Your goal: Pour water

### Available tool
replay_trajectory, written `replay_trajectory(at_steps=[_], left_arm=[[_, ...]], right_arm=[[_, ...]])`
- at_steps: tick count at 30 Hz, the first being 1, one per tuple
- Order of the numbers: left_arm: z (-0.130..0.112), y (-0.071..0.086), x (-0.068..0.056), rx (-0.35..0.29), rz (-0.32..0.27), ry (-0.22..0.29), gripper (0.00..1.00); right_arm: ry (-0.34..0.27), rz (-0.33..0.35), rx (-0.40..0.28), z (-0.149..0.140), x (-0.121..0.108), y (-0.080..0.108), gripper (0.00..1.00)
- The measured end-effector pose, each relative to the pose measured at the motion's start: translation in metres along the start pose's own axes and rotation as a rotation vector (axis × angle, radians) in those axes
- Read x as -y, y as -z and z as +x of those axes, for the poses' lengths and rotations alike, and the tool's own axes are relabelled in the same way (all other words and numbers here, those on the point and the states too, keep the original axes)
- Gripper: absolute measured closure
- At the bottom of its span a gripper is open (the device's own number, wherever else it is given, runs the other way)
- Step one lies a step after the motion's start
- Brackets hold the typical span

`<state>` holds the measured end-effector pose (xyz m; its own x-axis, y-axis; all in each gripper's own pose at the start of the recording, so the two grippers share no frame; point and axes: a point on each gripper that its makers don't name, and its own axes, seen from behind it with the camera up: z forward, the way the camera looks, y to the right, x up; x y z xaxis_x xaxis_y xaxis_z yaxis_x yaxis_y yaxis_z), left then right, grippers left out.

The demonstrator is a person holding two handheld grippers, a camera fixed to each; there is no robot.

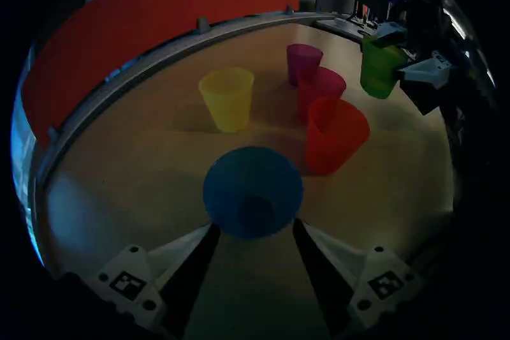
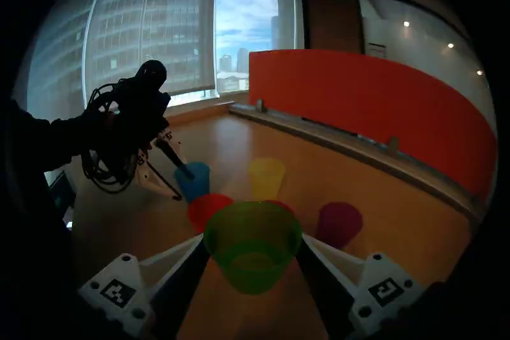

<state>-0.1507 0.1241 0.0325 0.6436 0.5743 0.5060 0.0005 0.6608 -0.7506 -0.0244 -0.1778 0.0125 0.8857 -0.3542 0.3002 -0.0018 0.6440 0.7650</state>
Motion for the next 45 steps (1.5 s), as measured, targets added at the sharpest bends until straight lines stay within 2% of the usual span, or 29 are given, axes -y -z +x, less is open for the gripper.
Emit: replay_trajectory(at_steps=[12,26,45], left_arm=[[-0.004,0.018,-0.004,-0.02,0.012,-0.003,0.16],[-0.001,0.035,-0.003,-0.055,0.025,0.005,0.16],[-0.004,0.04,0.001,-0.066,0.026,0.01,0.16]], right_arm=[[0.002,0.013,0.085,-0.023,-0.001,-0.008,0.09],[0.028,0.025,0.234,-0.057,-0.005,-0.016,0.09],[0.019,0.019,0.278,-0.073,-0.009,-0.02,0.09]])
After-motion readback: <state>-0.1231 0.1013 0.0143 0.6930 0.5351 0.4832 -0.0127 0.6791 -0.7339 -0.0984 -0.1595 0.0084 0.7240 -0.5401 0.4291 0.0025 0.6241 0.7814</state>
